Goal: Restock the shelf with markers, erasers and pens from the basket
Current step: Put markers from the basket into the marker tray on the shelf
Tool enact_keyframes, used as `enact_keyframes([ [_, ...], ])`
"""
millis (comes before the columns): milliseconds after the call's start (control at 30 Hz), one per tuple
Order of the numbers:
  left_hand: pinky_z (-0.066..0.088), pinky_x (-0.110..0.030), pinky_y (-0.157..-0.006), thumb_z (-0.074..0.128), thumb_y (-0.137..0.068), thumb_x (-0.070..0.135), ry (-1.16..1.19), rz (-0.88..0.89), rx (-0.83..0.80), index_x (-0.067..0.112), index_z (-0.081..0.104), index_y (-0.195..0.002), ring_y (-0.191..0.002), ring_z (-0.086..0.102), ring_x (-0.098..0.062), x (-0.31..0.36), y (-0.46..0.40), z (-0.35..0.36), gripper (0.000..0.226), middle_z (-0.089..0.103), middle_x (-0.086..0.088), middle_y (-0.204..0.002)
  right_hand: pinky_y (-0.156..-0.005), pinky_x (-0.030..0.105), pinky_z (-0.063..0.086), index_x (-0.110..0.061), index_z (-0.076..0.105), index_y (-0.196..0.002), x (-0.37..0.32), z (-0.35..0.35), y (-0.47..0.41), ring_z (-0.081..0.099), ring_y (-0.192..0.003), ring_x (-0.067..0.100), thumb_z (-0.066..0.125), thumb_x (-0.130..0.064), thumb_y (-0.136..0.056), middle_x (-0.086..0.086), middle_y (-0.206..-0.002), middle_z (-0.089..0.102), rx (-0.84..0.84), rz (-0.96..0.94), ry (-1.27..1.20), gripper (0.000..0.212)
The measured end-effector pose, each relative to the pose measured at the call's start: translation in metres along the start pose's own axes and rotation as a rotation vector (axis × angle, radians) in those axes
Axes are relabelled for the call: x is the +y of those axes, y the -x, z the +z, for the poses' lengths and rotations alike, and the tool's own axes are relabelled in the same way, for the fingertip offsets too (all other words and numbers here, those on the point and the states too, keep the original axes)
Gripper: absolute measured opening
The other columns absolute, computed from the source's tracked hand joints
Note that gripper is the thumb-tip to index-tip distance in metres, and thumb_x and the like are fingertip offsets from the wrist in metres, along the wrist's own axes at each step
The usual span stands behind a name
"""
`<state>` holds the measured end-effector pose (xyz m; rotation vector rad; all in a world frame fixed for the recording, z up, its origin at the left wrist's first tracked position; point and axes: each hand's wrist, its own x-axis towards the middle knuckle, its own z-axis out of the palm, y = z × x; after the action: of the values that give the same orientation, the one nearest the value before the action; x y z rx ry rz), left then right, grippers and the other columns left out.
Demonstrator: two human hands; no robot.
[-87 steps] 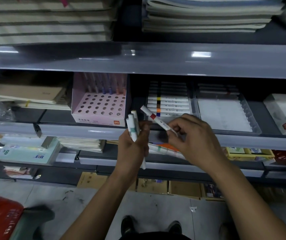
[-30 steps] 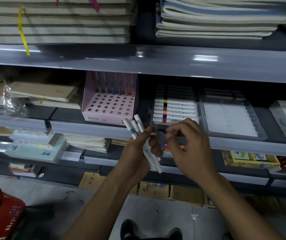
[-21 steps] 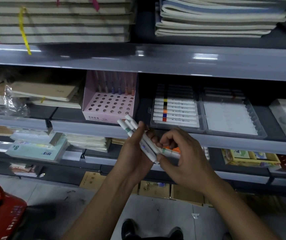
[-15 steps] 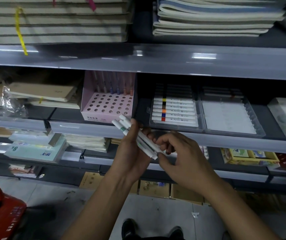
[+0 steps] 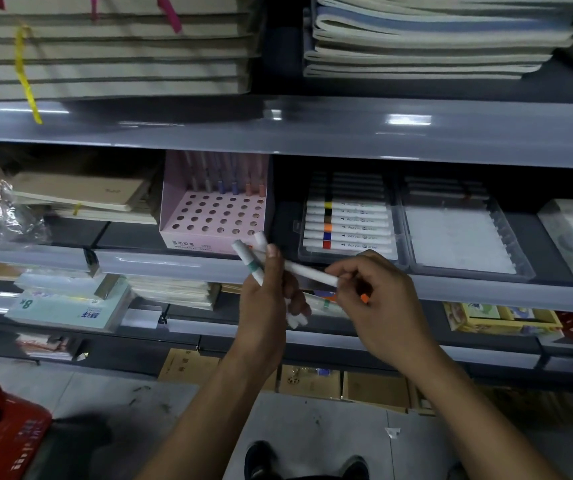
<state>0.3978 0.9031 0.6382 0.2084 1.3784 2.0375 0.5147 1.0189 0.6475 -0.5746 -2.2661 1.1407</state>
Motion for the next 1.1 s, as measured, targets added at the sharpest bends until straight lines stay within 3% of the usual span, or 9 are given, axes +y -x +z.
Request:
enact_keyframes([
  [167, 0.033, -0.025, -0.042, 0.068, -0.095, 0.041, 0.026, 0.037, 0.003, 0.031, 0.059, -0.061, -0.043, 0.028, -0.011, 0.002, -0.004, -0.003, 0.037, 0.03, 0.004, -0.054, -0.063, 0.011, 0.044, -0.034, 0.074, -0.098, 0.006, -0.005, -0.005, 0.061, -0.075, 0.007, 0.063, -0.007, -0.099, -0.016, -0.086, 0.067, 0.023, 0.07, -0.099, 0.029],
  [267, 0.03, -0.024, -0.041, 0.07, -0.094, 0.034, 0.073, 0.037, 0.016, 0.025, 0.057, -0.067, -0.043, 0.025, -0.012, 0.004, -0.006, -0.002, 0.031, 0.028, 0.003, -0.054, -0.065, 0.017, 0.051, -0.035, 0.073, -0.101, 0.007, -0.007, -0.006, 0.066, -0.076, 0.006, 0.061, -0.018, -0.102, -0.019, -0.089, 0.07, 0.019, 0.104, -0.134, 0.022],
  [333, 0.03, -0.024, -0.041, 0.07, -0.094, 0.033, 0.077, 0.043, 0.023, 0.021, 0.051, -0.071, -0.043, 0.024, -0.014, 0.003, -0.008, 0.0, 0.033, 0.027, 0.001, -0.054, -0.068, 0.021, 0.055, -0.032, 0.073, -0.106, 0.005, -0.006, -0.006, 0.067, -0.083, 0.009, 0.065, -0.03, -0.098, -0.016, -0.093, 0.07, 0.012, 0.069, -0.099, 0.012],
  [400, 0.03, -0.025, -0.041, 0.072, -0.091, 0.036, 0.057, 0.047, 0.005, 0.019, 0.049, -0.069, -0.043, 0.026, -0.015, 0.003, -0.008, 0.004, 0.036, 0.029, -0.003, -0.054, -0.069, 0.019, 0.051, -0.027, 0.071, -0.11, 0.001, -0.004, -0.007, 0.063, -0.086, 0.01, 0.074, -0.035, -0.091, -0.015, -0.096, 0.064, -0.013, -0.024, 0.028, 0.021],
  [467, 0.032, -0.025, -0.041, 0.076, -0.085, 0.042, 0.034, 0.046, -0.011, 0.017, 0.05, -0.07, -0.043, 0.032, -0.017, 0.001, -0.008, 0.009, 0.039, 0.036, -0.007, -0.056, -0.068, 0.016, 0.046, -0.026, 0.069, -0.109, -0.003, 0.0, -0.008, 0.058, -0.084, 0.01, 0.082, -0.032, -0.086, -0.015, -0.096, 0.057, -0.058, -0.09, 0.116, 0.027],
  [600, 0.035, -0.026, -0.043, 0.08, -0.076, 0.052, -0.01, 0.046, -0.04, 0.012, 0.056, -0.078, -0.047, 0.041, -0.016, 0.0, -0.008, 0.015, 0.047, 0.047, -0.008, -0.06, -0.063, 0.014, 0.041, -0.029, 0.069, -0.097, -0.006, 0.002, -0.012, 0.057, -0.078, 0.014, 0.081, -0.022, -0.087, -0.015, -0.085, 0.058, -0.087, -0.12, 0.095, 0.018],
  [833, 0.03, -0.024, -0.043, 0.074, -0.085, 0.055, -0.045, 0.033, 0.03, 0.027, 0.052, -0.064, -0.043, 0.029, -0.013, -0.005, -0.011, 0.01, 0.041, 0.035, 0.003, -0.052, -0.069, 0.017, 0.044, -0.034, 0.072, -0.107, 0.003, -0.02, -0.017, 0.057, -0.086, 0.006, 0.076, -0.027, -0.091, -0.019, -0.088, 0.059, -0.044, -0.131, 0.201, 0.018],
  [1000, 0.036, -0.026, -0.044, 0.074, -0.097, 0.035, -0.24, 0.095, 0.11, 0.033, 0.059, -0.059, -0.044, 0.038, -0.009, -0.01, -0.017, 0.003, 0.041, 0.043, 0.008, -0.052, -0.081, 0.021, 0.046, -0.022, 0.074, -0.103, 0.015, -0.037, -0.032, 0.054, -0.09, 0.004, 0.073, -0.017, -0.093, -0.012, -0.097, 0.06, 0.006, -0.126, 0.311, 0.01],
  [1100, 0.041, -0.028, -0.052, 0.074, -0.097, 0.025, -0.412, 0.192, 0.142, 0.031, 0.072, -0.077, -0.051, 0.048, -0.006, -0.016, -0.018, -0.001, 0.021, 0.054, 0.012, -0.056, -0.085, 0.023, 0.047, -0.019, 0.075, -0.102, 0.023, -0.038, -0.041, 0.053, -0.092, 0.005, 0.075, -0.014, -0.091, -0.008, -0.099, 0.06, 0.027, -0.098, 0.361, 0.012],
])
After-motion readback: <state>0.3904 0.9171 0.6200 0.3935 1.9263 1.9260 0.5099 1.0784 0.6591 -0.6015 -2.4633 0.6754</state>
